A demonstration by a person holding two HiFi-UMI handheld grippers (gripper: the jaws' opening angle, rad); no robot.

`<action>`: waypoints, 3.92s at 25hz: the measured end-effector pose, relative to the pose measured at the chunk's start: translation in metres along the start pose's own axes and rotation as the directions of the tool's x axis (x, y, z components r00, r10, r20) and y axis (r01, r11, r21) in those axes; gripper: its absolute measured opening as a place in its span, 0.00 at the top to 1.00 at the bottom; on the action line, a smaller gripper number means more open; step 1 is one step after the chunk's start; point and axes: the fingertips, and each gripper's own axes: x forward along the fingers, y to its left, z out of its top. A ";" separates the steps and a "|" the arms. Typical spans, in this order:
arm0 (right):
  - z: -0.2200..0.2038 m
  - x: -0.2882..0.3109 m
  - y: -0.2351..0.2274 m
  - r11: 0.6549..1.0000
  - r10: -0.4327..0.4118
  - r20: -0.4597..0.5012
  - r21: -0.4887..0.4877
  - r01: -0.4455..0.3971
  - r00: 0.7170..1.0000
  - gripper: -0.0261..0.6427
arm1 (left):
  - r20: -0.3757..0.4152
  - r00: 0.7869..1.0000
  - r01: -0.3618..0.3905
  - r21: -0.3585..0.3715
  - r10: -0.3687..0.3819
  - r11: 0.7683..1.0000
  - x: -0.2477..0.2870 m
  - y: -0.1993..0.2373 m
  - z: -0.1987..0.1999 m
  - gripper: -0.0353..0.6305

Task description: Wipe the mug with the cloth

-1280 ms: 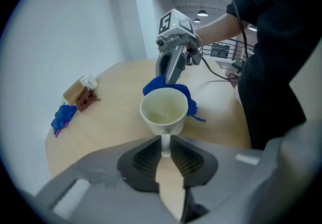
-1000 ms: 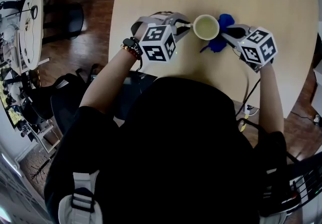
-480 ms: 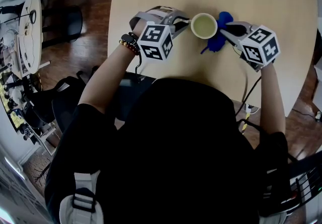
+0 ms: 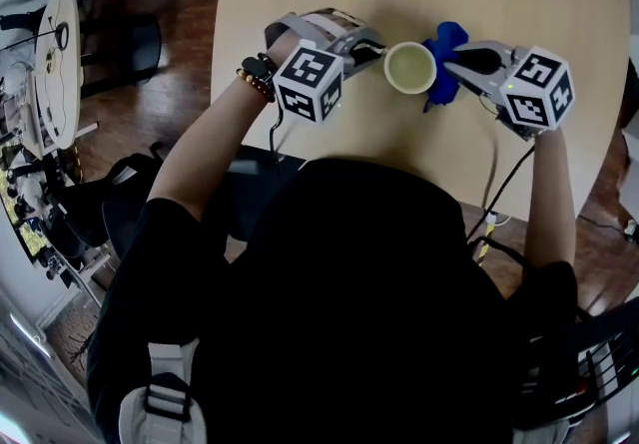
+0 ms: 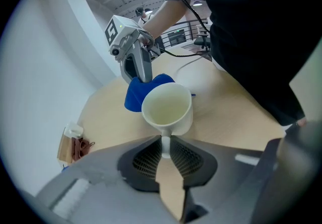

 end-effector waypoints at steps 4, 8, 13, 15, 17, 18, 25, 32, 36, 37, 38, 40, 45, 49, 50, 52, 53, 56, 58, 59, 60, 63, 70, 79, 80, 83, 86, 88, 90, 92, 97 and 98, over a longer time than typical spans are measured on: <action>-0.006 0.006 0.003 1.000 0.028 -0.019 0.004 -0.028 0.999 0.90 | 0.001 1.000 0.017 0.051 -0.017 0.999 0.001 -0.002 0.001 0.86; -0.016 0.010 -0.002 1.000 0.022 -0.085 -0.011 -0.023 0.996 0.90 | 0.002 1.000 0.018 0.082 -0.019 0.996 0.000 0.003 0.005 0.86; -0.033 0.019 -0.008 1.000 0.012 -0.151 0.001 -0.012 0.989 0.90 | 0.028 0.999 0.019 -0.010 -0.018 1.000 0.002 0.009 0.007 0.83; -0.039 0.023 -0.010 1.000 0.003 -0.183 -0.002 -0.003 0.983 0.90 | 0.047 0.999 0.015 -0.078 -0.011 0.997 0.001 0.012 0.006 0.82; -0.042 0.026 -0.010 1.000 0.003 -0.199 -0.006 -0.004 0.980 0.90 | 0.059 0.998 0.003 -0.132 0.005 0.991 0.000 0.014 0.005 0.81; -0.042 0.026 -0.009 1.000 0.006 -0.203 -0.007 -0.007 0.979 0.90 | 0.063 0.998 -0.005 -0.158 0.015 0.987 0.000 0.015 0.004 0.80; -0.034 0.020 -0.009 0.999 0.009 -0.194 -0.049 -0.019 0.981 0.90 | 0.060 0.998 -0.027 -0.166 0.037 0.986 -0.001 0.009 0.003 0.82; 0.015 0.015 -0.013 0.991 0.115 -0.098 -0.057 -0.121 0.989 0.90 | 0.059 0.998 -0.012 -0.082 0.017 0.997 0.002 0.009 0.004 0.84; 0.012 0.029 -0.016 0.979 0.201 -0.111 -0.022 -0.205 0.973 0.90 | 0.080 0.997 -0.002 -0.088 0.009 0.996 0.004 0.007 0.003 0.83; 0.011 0.031 -0.017 0.975 0.218 -0.115 -0.012 -0.221 0.969 0.90 | 0.081 0.997 -0.005 -0.090 0.013 0.996 0.005 0.007 0.003 0.83; 0.009 0.034 -0.018 0.973 0.228 -0.126 -0.005 -0.231 0.965 0.90 | 0.085 0.996 -0.008 -0.096 0.016 0.995 0.005 0.008 0.002 0.83; 0.002 0.040 -0.019 0.971 0.233 -0.173 -0.004 -0.238 0.957 0.90 | 0.097 0.995 -0.006 -0.119 0.018 0.993 0.005 0.009 0.002 0.81; -0.025 0.056 -0.015 0.968 0.240 -0.298 0.000 -0.251 0.924 0.90 | 0.121 0.993 0.006 -0.157 0.013 0.988 0.006 0.007 0.004 0.79; -0.035 0.061 -0.015 0.968 0.223 -0.378 -0.021 -0.250 0.899 0.90 | 0.122 0.992 -0.004 -0.167 0.025 0.986 0.005 0.011 0.006 0.78; -0.036 0.061 -0.015 0.968 0.221 -0.388 -0.027 -0.251 0.895 0.90 | 0.121 0.992 -0.007 -0.167 0.027 0.986 0.004 0.012 0.007 0.78; -0.036 0.061 -0.012 0.966 0.224 -0.388 -0.029 -0.255 0.894 0.90 | 0.120 0.992 -0.007 -0.165 0.027 0.986 0.003 0.011 0.007 0.78; -0.034 0.060 -0.010 0.965 0.233 -0.377 -0.026 -0.262 0.896 0.90 | 0.121 0.992 -0.005 -0.164 0.025 0.986 0.002 0.010 0.008 0.78; -0.017 0.053 -0.002 0.952 0.286 -0.301 -0.015 -0.305 0.910 0.90 | 0.126 0.992 0.005 -0.157 0.016 0.988 0.001 0.009 0.008 0.78; -0.001 0.046 0.004 0.941 0.323 -0.253 -0.018 -0.339 0.912 0.90 | 0.131 0.991 0.008 -0.149 0.012 0.989 0.000 0.010 0.011 0.78; 0.006 0.042 0.008 0.936 0.335 -0.246 -0.027 -0.352 0.910 0.90 | 0.134 0.991 0.009 -0.145 0.011 0.989 0.000 0.011 0.012 0.78; 0.011 0.039 0.010 0.931 0.342 -0.249 -0.038 -0.362 0.906 0.90 | 0.136 0.991 0.010 -0.142 0.009 0.990 0.000 0.012 0.013 0.78; 0.019 0.037 0.015 0.917 0.361 -0.276 -0.067 -0.393 0.891 0.90 | 0.139 0.990 0.012 -0.137 0.007 0.990 -0.002 0.012 0.014 0.78; 0.026 0.055 0.013 0.908 0.377 -0.310 -0.063 -0.414 0.873 0.90 | 0.152 0.988 -0.002 -0.168 0.028 0.986 -0.002 0.013 0.014 0.78; -0.004 0.078 0.014 0.916 0.319 -0.478 -0.069 -0.396 0.819 0.90 | 0.158 0.986 -0.018 -0.186 0.048 0.982 -0.003 0.012 0.024 0.80; -0.011 0.081 0.010 0.921 0.298 -0.490 -0.077 -0.381 0.819 0.90 | 0.158 0.986 -0.019 -0.186 0.049 0.982 0.000 0.010 0.023 0.80; -0.030 0.090 0.000 0.936 0.228 -0.525 -0.115 -0.334 0.820 0.90 | 0.159 0.986 -0.022 -0.187 0.053 0.982 0.010 0.006 0.020 0.80; -0.036 0.092 -0.005 0.941 0.175 -0.557 -0.146 -0.304 0.812 0.90 | 0.165 0.985 -0.026 -0.193 0.058 0.981 0.012 0.006 0.018 0.80; -0.037 0.087 -0.007 0.943 0.136 -0.586 -0.171 -0.287 0.799 0.90 | 0.166 0.984 -0.023 -0.206 0.059 0.978 0.012 0.007 0.016 0.80; -0.043 0.075 -0.009 0.947 0.105 -0.611 -0.180 -0.267 0.784 0.90 | 0.167 0.984 -0.022 -0.244 0.065 0.970 0.012 0.009 0.013 0.79; -0.053 0.060 -0.006 0.956 0.098 -0.627 -0.155 -0.247 0.773 0.90 | 0.158 0.984 -0.030 -0.296 0.079 0.955 0.009 0.008 0.005 0.84; -0.083 0.039 0.018 0.978 0.098 -0.598 -0.088 -0.187 0.795 0.90 | 0.130 0.982 -0.066 -0.446 0.137 0.893 -0.007 -0.002 -0.018 0.84; -0.085 0.040 0.018 0.983 0.078 -0.573 -0.091 -0.157 0.816 0.90 | 0.126 0.980 -0.077 -0.486 0.157 0.871 -0.010 -0.002 -0.023 0.84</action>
